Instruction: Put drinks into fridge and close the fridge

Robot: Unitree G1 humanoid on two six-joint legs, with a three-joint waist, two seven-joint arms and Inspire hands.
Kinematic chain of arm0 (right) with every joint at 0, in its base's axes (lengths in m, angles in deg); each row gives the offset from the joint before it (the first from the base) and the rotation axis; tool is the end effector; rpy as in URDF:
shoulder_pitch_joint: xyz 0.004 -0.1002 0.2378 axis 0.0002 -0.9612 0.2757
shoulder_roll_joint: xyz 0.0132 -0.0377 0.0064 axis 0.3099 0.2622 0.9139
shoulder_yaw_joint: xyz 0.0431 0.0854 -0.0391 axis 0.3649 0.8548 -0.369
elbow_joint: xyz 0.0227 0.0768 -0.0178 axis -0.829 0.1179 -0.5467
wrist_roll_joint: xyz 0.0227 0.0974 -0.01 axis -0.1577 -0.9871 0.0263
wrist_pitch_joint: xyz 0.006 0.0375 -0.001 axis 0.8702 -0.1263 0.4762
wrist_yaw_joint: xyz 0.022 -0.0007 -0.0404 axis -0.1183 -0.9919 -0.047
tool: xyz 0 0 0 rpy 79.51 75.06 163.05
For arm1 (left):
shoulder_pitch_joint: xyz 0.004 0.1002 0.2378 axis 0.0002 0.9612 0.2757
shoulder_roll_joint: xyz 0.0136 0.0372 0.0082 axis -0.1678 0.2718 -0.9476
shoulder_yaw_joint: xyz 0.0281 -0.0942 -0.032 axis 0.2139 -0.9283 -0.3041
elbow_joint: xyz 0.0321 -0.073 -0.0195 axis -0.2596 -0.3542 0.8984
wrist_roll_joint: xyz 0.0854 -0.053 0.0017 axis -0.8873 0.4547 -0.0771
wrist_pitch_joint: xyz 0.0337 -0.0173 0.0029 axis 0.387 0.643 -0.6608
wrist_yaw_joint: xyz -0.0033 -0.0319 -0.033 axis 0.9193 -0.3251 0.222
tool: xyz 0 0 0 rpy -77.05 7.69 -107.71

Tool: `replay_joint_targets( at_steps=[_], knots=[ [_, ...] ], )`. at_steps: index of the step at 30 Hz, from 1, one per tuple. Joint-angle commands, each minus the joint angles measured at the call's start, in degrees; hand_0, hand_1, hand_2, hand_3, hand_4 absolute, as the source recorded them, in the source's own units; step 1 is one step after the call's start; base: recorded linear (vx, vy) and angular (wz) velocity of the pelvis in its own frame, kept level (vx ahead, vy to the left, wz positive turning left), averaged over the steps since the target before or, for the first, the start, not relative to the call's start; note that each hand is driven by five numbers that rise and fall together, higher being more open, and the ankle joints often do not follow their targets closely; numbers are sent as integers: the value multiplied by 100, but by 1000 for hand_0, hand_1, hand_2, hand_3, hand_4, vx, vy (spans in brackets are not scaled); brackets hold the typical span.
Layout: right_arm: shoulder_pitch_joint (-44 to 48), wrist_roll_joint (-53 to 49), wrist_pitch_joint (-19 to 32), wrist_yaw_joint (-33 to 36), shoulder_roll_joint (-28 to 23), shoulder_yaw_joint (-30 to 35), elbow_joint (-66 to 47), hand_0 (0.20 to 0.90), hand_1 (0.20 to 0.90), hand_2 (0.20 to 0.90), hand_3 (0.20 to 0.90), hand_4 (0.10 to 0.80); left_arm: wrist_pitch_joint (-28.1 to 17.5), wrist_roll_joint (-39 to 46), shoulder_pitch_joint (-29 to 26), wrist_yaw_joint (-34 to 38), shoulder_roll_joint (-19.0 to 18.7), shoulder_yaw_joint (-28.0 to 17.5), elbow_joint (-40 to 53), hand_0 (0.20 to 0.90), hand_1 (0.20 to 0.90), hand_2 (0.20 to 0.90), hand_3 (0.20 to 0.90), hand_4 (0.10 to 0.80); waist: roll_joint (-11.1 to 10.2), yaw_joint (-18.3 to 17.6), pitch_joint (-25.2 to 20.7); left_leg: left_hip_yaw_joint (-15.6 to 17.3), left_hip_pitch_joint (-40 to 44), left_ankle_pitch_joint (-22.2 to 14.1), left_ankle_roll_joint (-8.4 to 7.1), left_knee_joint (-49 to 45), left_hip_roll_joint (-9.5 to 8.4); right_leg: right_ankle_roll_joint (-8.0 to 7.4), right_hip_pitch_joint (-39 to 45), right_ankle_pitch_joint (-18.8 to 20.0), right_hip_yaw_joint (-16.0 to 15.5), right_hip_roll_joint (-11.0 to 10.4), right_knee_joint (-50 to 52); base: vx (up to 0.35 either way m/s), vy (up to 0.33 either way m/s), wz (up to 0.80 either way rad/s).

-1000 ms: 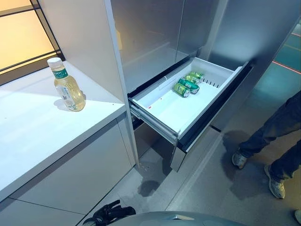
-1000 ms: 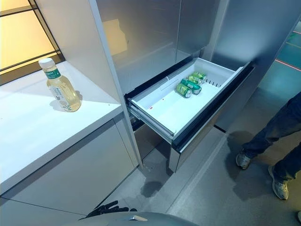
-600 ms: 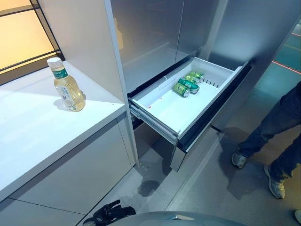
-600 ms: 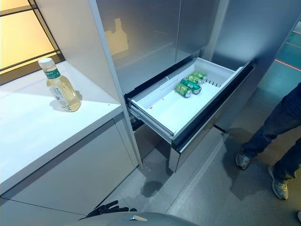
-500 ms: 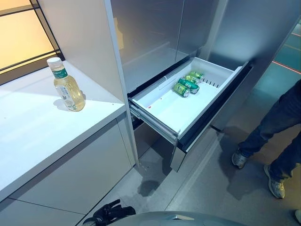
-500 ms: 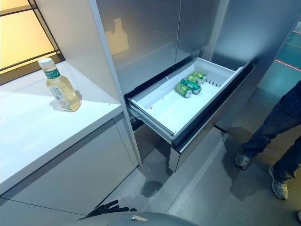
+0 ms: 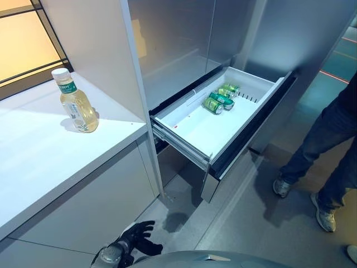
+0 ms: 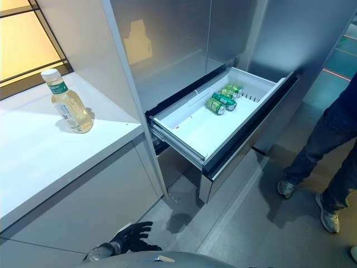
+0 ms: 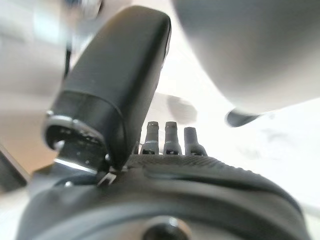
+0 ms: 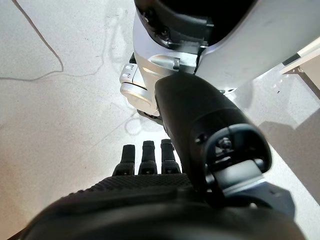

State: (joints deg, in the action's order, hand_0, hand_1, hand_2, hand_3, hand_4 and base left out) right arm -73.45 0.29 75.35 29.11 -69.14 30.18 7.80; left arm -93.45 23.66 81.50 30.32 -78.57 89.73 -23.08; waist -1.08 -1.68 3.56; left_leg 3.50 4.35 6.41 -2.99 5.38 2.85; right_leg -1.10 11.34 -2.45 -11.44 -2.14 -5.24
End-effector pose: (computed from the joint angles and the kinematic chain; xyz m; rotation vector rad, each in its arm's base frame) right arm 0.0433 -0.2453 -0.1154 -0.1976 1.5376 0.1558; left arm 0.0981 0.2040 -0.1028 0.3655 0.8782 -0.4360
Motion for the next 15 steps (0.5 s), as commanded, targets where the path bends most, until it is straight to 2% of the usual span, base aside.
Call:
replay_joint_targets(
  at_steps=[1, 6, 9, 10, 12, 15],
  knots=[
    [368, -31, 4, -407, 210, -268, -84, 900, 900, 900, 900, 800, -567, -661, -909, 221, 80, 395, 513, 900, 900, 900, 900, 800, 123, -9, 103, 6, 342, -956, 176, -38, -213, -377, -430, 18, 241, -10, 260, -27, 15, -5],
    [402, 60, 24, -478, 119, -361, -120, 900, 900, 900, 900, 800, -499, -1061, -1331, 449, -221, 909, 1459, 900, 900, 900, 900, 800, 166, -85, 96, 29, 325, -953, 174, -38, -200, -411, -455, 36, 240, -26, 259, 0, 0, 0],
    [406, 100, 35, -482, 111, -367, -130, 900, 900, 900, 900, 800, -551, -1274, -1476, 645, -326, 1033, 1780, 900, 900, 900, 900, 800, 173, -104, 79, 29, 322, -955, 178, -38, -202, -419, -451, 41, 240, -32, 248, 0, 0, 0],
    [420, 128, 83, -459, 154, -327, -94, 900, 900, 900, 900, 800, -715, -1346, -1507, 816, -385, 1195, 1951, 900, 900, 900, 900, 800, 165, -87, 68, 31, 293, -956, 184, -38, -208, -419, -468, 48, 251, -20, 227, -51, -3, -1],
    [424, 87, 105, -423, 155, -331, -100, 900, 900, 900, 900, 800, -783, -1444, -1485, 921, -510, 1218, 2264, 900, 900, 900, 900, 800, 173, -61, 85, 14, 272, -958, 181, -38, -212, -417, -466, 42, 242, -20, 204, -60, 3, -1],
    [356, 14, 79, -303, 148, -262, -264, 900, 900, 900, 900, 800, -719, -1156, -1423, 735, -983, 1194, 3417, 900, 900, 900, 900, 800, 219, 6, 148, -66, 241, -944, 193, -38, -235, -408, -459, 39, 184, -32, 194, -62, 25, 2]
  ],
)
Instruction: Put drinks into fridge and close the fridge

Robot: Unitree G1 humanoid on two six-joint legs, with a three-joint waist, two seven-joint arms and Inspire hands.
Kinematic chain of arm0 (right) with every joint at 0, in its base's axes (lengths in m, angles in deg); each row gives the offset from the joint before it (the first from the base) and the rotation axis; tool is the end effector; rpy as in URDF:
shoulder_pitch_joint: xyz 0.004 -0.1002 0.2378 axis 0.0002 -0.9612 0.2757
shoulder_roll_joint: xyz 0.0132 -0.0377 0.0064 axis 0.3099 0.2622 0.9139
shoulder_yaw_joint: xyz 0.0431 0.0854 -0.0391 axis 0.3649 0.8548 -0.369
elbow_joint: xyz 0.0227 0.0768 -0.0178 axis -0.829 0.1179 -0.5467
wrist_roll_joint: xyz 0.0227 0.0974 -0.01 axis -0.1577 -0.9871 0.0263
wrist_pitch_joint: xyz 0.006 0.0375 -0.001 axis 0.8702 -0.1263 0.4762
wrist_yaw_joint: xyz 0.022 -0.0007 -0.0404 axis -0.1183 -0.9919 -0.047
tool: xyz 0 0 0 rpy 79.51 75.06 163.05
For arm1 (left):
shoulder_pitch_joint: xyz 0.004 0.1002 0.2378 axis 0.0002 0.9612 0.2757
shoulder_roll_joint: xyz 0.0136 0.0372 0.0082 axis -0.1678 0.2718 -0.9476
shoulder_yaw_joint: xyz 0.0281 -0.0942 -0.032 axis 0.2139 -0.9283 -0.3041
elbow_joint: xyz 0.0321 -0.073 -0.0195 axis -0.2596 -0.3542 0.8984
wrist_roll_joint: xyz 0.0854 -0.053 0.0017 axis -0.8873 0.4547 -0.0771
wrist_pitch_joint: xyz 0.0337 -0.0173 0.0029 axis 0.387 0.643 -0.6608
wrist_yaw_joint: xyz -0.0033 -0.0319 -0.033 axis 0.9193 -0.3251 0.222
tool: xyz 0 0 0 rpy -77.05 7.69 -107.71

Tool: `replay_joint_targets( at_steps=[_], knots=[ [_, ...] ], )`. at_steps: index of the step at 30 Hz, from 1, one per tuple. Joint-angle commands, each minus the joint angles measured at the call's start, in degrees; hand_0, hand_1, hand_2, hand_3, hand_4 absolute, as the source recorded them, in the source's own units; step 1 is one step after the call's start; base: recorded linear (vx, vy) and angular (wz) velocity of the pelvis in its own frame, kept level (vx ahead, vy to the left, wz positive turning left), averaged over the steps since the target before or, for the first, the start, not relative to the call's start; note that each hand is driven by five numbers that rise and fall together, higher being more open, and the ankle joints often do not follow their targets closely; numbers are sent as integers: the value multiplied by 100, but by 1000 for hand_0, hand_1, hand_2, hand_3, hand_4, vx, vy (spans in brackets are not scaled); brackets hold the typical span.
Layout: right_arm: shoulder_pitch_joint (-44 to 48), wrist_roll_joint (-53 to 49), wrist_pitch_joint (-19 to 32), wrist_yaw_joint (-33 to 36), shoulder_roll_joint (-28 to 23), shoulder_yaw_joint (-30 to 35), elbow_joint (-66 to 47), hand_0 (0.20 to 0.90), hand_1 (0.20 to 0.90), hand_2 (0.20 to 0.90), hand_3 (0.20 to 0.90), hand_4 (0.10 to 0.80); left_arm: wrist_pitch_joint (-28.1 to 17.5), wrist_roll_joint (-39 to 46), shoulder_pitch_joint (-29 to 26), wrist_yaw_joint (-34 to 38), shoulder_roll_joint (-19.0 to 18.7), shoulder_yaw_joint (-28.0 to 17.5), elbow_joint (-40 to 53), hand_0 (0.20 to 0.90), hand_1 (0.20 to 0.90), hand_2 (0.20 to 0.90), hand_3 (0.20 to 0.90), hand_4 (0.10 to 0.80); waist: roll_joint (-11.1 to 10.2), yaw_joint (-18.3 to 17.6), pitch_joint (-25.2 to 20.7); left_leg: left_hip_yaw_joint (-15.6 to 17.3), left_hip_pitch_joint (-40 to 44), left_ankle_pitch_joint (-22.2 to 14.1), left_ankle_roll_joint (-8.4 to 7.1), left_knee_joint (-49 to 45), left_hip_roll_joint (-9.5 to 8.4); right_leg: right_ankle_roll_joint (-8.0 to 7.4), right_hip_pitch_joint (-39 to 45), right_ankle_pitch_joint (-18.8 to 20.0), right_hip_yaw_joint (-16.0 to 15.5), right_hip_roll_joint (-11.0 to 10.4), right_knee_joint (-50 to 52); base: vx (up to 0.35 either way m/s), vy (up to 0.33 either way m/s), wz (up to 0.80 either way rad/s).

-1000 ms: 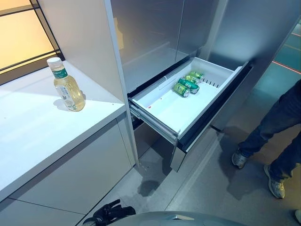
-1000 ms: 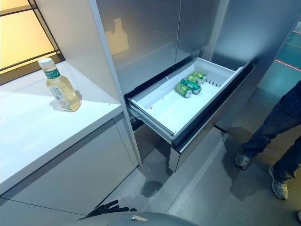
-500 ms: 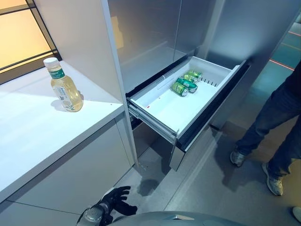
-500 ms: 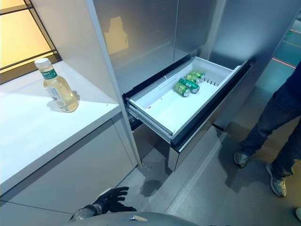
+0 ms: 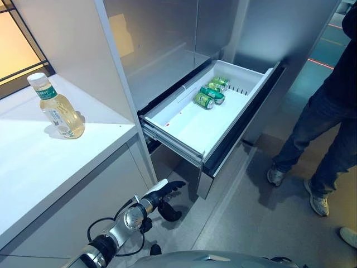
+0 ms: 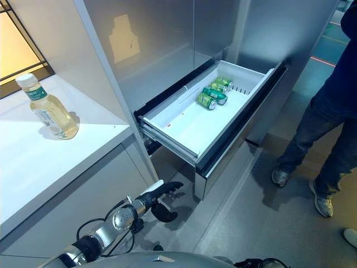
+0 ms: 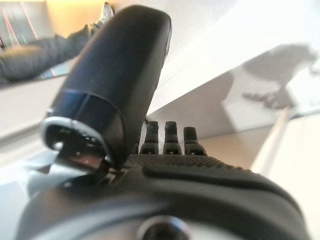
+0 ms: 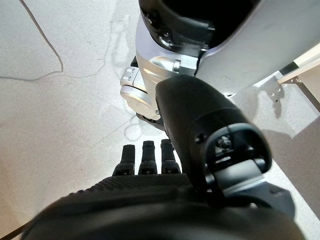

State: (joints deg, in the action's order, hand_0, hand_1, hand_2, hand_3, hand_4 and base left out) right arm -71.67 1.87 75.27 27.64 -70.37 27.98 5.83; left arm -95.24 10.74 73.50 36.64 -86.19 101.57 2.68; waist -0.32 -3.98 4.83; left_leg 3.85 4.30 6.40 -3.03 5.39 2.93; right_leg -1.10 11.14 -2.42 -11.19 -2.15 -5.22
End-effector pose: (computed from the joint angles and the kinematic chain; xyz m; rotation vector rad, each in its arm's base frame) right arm 0.0604 -0.2485 -0.1117 -0.2575 1.4949 0.2207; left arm 0.1745 0.1661 -0.0434 0.7287 0.2807 -0.7083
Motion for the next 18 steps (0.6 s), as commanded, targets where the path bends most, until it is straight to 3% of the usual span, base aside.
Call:
replay_joint_targets(
  at_steps=[1, 8, 18],
  knots=[
    [139, -183, 80, -90, 277, 14, -130, 900, 900, 900, 900, 800, -436, 340, -606, -208, -447, -156, 1516, 900, 900, 900, 900, 800, 163, 283, 48, -135, 235, -934, 208, -39, -253, -405, -422, 36, 117, -45, 182, -49, 24, 5],
    [25, -321, 155, 99, 360, 99, -139, 900, 900, 900, 900, 800, -303, 1361, -497, -1164, -869, -541, 2932, 900, 900, 900, 900, 800, 184, 381, 45, -228, 212, -910, 234, -39, -284, -399, -376, 52, 43, -57, 144, -14, 2, 6],
    [-109, -463, 284, 138, 322, 121, -170, 900, 900, 900, 900, 800, -110, 2865, -382, -1640, -1339, -1295, 4310, 900, 900, 900, 900, 800, 180, 503, 25, -343, 166, -882, 249, -39, -315, -373, -382, 59, -9, -65, 143, -4, -8, 5]
  ],
)
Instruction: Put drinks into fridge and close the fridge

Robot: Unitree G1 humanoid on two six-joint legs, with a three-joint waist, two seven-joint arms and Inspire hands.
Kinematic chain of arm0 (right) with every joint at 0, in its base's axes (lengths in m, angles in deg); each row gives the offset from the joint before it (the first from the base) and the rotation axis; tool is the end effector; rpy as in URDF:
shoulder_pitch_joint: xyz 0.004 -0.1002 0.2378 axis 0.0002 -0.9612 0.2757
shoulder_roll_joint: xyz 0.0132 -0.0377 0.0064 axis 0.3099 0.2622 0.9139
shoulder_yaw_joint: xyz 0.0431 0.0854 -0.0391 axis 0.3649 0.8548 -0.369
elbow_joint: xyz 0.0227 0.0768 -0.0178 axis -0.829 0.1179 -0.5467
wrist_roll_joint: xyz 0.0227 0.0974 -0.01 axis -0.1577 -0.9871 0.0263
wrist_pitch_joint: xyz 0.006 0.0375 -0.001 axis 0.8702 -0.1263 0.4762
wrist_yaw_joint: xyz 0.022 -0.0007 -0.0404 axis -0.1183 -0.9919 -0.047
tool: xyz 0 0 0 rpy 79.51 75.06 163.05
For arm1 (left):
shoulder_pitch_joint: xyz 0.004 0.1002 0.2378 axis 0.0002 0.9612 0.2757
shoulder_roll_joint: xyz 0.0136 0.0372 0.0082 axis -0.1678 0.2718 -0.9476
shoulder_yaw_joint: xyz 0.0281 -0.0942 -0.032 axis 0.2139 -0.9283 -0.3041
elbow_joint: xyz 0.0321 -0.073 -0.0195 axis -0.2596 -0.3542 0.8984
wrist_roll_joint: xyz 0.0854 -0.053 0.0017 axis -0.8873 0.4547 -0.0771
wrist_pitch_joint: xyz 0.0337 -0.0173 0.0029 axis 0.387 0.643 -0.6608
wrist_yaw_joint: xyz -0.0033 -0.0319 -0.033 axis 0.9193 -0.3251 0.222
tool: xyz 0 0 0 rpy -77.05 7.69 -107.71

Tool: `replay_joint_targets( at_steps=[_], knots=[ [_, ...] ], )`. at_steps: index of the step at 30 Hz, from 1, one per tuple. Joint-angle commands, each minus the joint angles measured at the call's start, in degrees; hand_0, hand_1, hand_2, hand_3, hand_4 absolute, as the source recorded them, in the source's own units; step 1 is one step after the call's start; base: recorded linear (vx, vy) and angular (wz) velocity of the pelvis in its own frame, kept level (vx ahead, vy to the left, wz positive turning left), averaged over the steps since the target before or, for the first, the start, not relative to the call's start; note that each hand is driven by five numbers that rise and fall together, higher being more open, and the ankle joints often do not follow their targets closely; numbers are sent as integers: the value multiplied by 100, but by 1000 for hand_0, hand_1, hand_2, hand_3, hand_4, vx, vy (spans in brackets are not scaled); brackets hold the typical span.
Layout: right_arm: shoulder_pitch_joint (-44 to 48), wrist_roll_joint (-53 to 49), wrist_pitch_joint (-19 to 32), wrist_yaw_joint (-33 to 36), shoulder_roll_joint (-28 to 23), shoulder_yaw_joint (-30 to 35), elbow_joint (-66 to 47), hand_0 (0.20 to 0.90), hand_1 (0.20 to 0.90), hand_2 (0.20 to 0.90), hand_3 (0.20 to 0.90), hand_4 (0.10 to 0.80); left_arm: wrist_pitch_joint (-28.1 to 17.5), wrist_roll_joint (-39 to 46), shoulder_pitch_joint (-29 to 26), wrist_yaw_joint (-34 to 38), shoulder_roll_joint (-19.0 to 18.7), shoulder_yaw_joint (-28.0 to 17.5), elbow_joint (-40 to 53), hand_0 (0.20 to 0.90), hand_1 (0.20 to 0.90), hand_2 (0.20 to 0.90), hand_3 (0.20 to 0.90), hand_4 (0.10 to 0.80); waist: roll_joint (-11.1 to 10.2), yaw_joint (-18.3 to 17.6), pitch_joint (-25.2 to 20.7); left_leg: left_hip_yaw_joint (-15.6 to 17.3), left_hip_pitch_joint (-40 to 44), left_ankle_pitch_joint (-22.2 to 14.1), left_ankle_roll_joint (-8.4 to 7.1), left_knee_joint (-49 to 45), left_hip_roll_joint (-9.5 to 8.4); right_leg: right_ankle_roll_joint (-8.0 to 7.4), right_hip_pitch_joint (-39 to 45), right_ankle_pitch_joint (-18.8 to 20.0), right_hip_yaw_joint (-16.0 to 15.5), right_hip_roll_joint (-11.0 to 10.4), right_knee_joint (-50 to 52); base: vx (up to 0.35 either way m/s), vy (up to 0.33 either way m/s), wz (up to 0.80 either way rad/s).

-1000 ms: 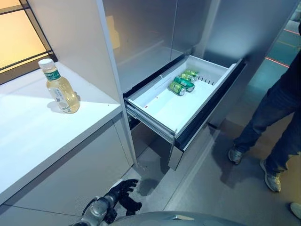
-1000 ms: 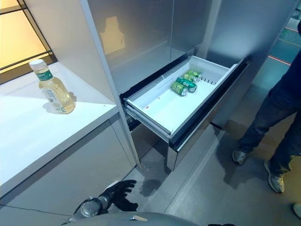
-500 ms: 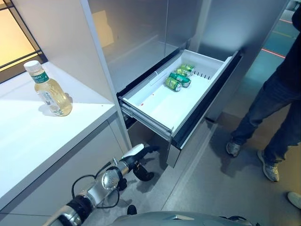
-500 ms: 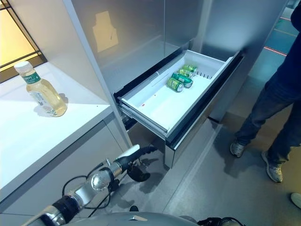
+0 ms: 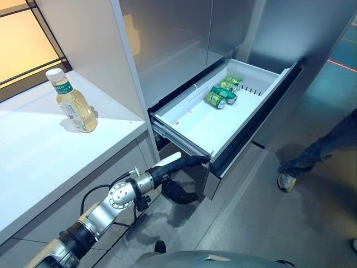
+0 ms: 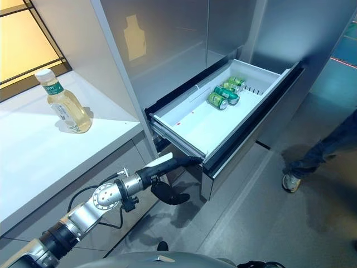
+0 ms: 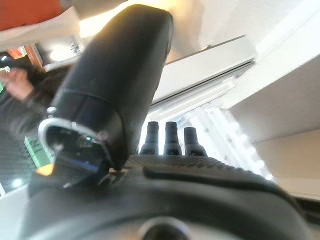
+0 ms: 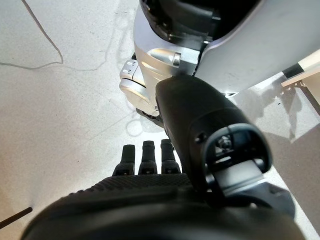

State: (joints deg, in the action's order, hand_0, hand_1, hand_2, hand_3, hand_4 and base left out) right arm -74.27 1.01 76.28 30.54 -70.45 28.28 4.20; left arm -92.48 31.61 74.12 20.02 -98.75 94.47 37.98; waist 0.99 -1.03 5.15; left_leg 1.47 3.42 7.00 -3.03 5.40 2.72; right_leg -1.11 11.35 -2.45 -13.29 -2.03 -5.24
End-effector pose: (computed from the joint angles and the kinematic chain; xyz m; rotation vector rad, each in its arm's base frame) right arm 0.0490 -0.2477 -0.1130 -0.2685 1.4836 0.1778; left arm 0.1997 0.1712 0.0597 0.4725 -0.0879 -0.8892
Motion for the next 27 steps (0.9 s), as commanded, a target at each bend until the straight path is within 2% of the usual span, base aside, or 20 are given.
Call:
replay_joint_targets(
  at_steps=[1, 10, 18, 19, 27],
  knots=[
    [143, -392, 189, -146, 337, 99, -15, 900, 900, 900, 900, 800, -343, 953, -443, -43, -115, -692, 897, 900, 900, 900, 900, 800, 44, 223, -6, -120, 248, -940, 249, -40, -297, -370, -406, 64, 202, -78, 142, -8, -26, 9],
    [58, -588, 255, -140, 316, 149, -37, 900, 900, 900, 900, 800, -437, 2325, -196, -546, -125, -1801, 1621, 900, 900, 900, 900, 800, 6, 415, -30, -260, 202, -918, 237, -40, -323, -310, -381, 76, 146, -83, 106, -2, -7, 2],
    [10, -602, 353, -181, 275, 230, -26, 900, 900, 900, 900, 800, -498, 2827, -28, -918, -136, -2456, 1737, 900, 900, 900, 900, 800, -8, 520, -50, -354, 177, -902, 216, -40, -336, -277, -369, 66, 101, -84, 97, -6, -11, 9],
    [10, -601, 353, -180, 275, 227, -26, 900, 900, 900, 900, 800, -502, 2832, -23, -918, -138, -2466, 1737, 900, 900, 900, 900, 800, -8, 519, -52, -355, 176, -902, 216, -40, -336, -277, -370, 66, 101, -84, 97, -3, -3, 4],
    [-96, -536, 416, -225, 221, 341, -48, 900, 900, 900, 900, 800, -658, 2976, 411, -722, -258, -3383, 1501, 900, 900, 900, 900, 800, -9, 620, -92, -438, 156, -882, 184, -40, -355, -259, -350, 41, 77, -76, 82, 0, 1, 5]
  ],
)
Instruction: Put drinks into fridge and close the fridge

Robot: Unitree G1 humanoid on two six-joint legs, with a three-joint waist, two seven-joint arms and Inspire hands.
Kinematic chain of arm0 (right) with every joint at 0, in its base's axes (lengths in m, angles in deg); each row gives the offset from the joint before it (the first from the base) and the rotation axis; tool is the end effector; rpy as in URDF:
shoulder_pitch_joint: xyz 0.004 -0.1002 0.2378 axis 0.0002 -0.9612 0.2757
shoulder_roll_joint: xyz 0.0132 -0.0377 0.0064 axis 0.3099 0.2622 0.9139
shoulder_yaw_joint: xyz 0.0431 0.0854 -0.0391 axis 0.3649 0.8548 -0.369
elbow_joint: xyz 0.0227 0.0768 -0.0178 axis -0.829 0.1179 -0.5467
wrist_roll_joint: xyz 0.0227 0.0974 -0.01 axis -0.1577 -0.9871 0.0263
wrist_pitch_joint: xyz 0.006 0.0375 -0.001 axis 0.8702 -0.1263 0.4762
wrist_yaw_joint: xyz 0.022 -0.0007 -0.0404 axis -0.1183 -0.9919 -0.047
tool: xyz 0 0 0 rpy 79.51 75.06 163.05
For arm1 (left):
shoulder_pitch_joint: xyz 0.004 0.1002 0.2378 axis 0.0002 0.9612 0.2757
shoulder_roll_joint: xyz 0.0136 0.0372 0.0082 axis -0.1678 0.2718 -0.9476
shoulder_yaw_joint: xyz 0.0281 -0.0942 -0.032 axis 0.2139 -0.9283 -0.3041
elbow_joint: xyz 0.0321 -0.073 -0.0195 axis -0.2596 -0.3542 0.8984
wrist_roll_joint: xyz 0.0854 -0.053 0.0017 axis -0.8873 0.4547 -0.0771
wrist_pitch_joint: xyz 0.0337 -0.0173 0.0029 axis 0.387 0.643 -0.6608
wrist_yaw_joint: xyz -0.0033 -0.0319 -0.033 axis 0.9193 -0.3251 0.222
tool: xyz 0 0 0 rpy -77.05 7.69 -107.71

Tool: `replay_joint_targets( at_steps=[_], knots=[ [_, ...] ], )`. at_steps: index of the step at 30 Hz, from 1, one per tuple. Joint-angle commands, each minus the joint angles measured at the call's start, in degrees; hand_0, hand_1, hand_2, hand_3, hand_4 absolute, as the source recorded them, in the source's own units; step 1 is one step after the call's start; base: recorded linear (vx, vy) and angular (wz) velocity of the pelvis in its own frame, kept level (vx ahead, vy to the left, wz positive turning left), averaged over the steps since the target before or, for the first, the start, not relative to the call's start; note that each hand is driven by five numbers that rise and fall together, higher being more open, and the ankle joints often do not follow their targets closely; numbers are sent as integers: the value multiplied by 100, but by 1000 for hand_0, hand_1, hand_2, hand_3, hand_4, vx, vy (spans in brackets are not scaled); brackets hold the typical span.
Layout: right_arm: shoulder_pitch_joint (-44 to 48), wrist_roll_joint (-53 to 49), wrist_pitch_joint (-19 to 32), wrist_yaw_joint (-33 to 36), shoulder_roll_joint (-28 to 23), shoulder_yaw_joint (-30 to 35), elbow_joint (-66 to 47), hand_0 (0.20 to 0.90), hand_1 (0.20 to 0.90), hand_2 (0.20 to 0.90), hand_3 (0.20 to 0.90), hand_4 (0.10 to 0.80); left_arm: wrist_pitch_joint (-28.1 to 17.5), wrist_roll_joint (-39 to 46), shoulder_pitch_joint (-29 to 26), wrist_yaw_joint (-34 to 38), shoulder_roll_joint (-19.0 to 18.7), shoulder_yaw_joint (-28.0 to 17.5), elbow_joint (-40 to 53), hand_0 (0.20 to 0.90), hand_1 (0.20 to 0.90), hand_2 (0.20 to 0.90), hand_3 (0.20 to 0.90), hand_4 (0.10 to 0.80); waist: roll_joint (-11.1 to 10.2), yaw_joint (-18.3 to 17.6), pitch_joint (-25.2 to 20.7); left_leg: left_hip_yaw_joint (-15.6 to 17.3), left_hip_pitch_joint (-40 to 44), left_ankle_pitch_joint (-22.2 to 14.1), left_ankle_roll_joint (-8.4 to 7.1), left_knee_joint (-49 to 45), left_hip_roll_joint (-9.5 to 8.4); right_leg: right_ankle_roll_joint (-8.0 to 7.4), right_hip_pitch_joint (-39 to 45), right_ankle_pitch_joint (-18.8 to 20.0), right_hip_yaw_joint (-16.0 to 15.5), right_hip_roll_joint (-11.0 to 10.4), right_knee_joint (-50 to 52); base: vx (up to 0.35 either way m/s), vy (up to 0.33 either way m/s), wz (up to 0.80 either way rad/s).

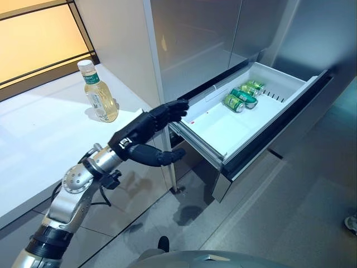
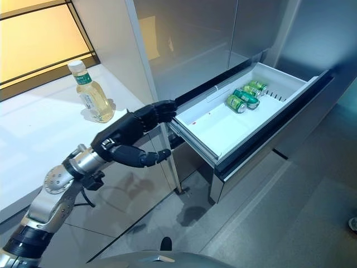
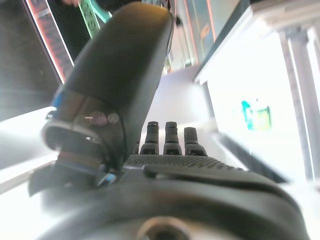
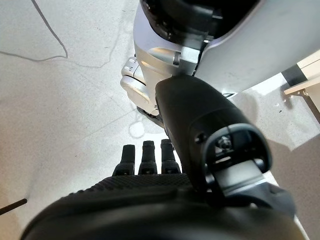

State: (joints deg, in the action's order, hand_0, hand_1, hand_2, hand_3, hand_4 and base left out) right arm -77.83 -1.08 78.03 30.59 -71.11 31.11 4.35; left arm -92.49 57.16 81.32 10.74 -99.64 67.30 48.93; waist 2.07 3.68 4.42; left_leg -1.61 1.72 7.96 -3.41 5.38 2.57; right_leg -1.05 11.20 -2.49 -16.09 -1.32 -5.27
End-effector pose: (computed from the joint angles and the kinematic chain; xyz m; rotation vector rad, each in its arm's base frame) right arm 0.0271 -0.2547 -0.1129 -0.2017 1.5015 0.1070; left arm 0.1957 0.2348 0.1221 0.1349 -0.3628 -0.6672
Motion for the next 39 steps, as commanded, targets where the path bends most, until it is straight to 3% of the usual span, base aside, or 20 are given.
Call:
replay_joint_targets(
  at_steps=[1, 12, 22, 32, 39],
  knots=[
    [247, -326, 238, -232, 281, 76, -83, 900, 900, 900, 900, 800, -686, 378, -247, 262, -173, -769, 357, 900, 900, 900, 900, 800, -119, 162, -18, -139, 326, -977, 218, -38, -342, -262, -329, 42, 351, -147, 82, -5, 3, 5],
    [203, -219, 286, -276, 251, 205, -74, 900, 900, 900, 900, 800, -897, 82, 213, 777, -73, -1457, -14, 900, 900, 900, 900, 800, -116, 291, -41, -230, 299, -955, 184, -38, -358, -256, -313, 14, 272, -162, 78, -1, 1, 1],
    [165, -169, 213, -305, 244, 305, -148, 900, 900, 900, 900, 800, -860, -238, 532, 1831, 72, -1922, -397, 900, 900, 900, 900, 800, -124, 401, -47, -328, 274, -934, 172, -38, -387, -261, -300, 2, 189, -185, 70, -3, 4, 8],
    [171, -249, 85, -268, 307, 368, -222, 900, 900, 900, 900, 800, -637, -725, 608, 3038, 448, -2145, -593, 900, 900, 900, 900, 800, -170, 467, -56, -418, 253, -912, 157, -38, -400, -242, -287, -11, 134, -180, 68, 5, -7, 6],
    [199, -311, -23, -248, 344, 361, -278, 900, 900, 900, 900, 800, -775, -728, 525, 3676, 648, -2260, -618, 900, 900, 900, 900, 800, -210, 474, -64, -484, 256, -907, 154, -38, -405, -227, -273, -19, 145, -166, 67, 3, -4, 2]
  ],
)
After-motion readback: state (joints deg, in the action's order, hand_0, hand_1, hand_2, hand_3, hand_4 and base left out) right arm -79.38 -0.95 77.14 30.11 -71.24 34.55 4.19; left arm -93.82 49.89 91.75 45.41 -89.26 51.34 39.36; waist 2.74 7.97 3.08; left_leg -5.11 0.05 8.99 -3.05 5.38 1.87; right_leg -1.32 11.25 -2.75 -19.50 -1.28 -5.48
